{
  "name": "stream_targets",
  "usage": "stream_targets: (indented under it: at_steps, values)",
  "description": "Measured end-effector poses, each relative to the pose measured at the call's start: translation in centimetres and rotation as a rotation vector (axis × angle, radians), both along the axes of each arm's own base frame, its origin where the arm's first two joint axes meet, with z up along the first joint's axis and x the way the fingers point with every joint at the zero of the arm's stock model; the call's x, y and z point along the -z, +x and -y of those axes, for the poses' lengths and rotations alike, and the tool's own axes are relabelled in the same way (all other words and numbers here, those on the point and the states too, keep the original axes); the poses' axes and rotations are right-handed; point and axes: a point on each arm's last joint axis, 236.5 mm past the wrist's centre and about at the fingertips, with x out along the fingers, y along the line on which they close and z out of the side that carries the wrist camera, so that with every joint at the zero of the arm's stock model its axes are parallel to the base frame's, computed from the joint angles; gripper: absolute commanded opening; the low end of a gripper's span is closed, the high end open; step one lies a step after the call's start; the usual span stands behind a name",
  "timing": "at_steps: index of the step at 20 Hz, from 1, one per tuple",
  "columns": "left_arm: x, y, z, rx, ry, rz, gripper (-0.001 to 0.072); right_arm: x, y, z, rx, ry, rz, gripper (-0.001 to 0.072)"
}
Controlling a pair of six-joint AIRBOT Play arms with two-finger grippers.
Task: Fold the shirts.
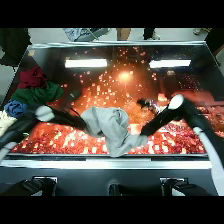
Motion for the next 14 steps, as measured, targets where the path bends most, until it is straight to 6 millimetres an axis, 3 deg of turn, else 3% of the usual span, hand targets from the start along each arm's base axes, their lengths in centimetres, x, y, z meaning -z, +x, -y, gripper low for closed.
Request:
stream_targets:
  at_steps: [2,4,6,8,9,11,14]
  values:
    - [-7.7,2.9,-2.4,-0.069,0.017,0.193,0.0027,-8.0,4.8,2.2,0.064,-0.082,0.306,0.0040]
    - [-17.3,4.5,-5.4,-0.172,-0.008,0.409,0.0027,-18.6,7.9,5.3,0.183,-0.162,0.652,0.0040]
    - [-27.1,4.0,-8.5,-0.277,-0.063,0.627,0.0028,-29.5,7.6,8.4,0.315,-0.199,0.964,0.0040]
    - [-34.4,1.6,-10.5,-0.349,-0.135,0.786,0.0028,-37.5,4.9,10.9,0.422,-0.213,1.189,0.0040]
    - [-37.1,0.3,-11.2,-0.371,-0.170,0.847,0.0027,-40.4,3.2,11.9,0.465,-0.213,1.272,0.0040]
    - [-40.8,-2.1,-12.5,-0.407,-0.208,0.938,0.0027,-44.0,0.5,13.2,0.520,-0.211,1.376,0.0040]
    - [-43.1,-4.6,-13.7,-0.442,-0.239,0.994,0.0026,-46.4,-1.8,14.5,0.568,-0.224,1.448,0.0040]
